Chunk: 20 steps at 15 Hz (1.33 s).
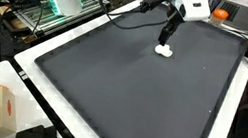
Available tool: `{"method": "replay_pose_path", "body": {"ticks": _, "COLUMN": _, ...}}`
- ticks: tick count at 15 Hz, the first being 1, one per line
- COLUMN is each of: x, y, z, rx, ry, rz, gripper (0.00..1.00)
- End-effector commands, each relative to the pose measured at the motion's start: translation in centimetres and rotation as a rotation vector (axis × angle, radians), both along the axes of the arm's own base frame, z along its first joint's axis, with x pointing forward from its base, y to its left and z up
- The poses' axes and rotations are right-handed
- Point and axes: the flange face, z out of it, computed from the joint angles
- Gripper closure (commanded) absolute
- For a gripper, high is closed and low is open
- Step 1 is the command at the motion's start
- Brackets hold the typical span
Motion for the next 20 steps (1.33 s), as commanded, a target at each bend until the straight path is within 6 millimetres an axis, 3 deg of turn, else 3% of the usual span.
{"method": "replay_pose_path", "body": {"ticks": 1, "x": -0.8, "y": 1.2, "z": 2.8, "rx": -0.107, "ry": -0.065, "rz": -0.089, "gripper": 0.0}}
{"method": "replay_pose_path", "body": {"ticks": 6, "x": 1.0, "y": 4.2, "z": 5.6, "rx": -0.321, "ry": 0.103, "rz": -0.21, "gripper": 0.0}}
{"method": "replay_pose_path", "body": {"ticks": 10, "x": 3.0, "y": 5.1, "z": 8.0, "rx": -0.229, "ry": 0.24, "rz": -0.202, "gripper": 0.0}}
{"method": "replay_pose_path", "body": {"ticks": 11, "x": 1.5, "y": 5.4, "z": 8.3, "rx": -0.284, "ry": 0.195, "rz": -0.211, "gripper": 0.0}}
{"method": "replay_pose_path", "body": {"ticks": 12, "x": 2.1, "y": 5.4, "z": 8.7, "rx": -0.265, "ry": 0.204, "rz": -0.21, "gripper": 0.0}}
{"method": "replay_pose_path", "body": {"ticks": 15, "x": 2.9, "y": 5.1, "z": 8.3, "rx": -0.249, "ry": 0.212, "rz": -0.21, "gripper": 0.0}}
{"method": "replay_pose_path", "body": {"ticks": 20, "x": 6.2, "y": 3.3, "z": 5.2, "rx": -0.267, "ry": 0.342, "rz": -0.15, "gripper": 0.0}}
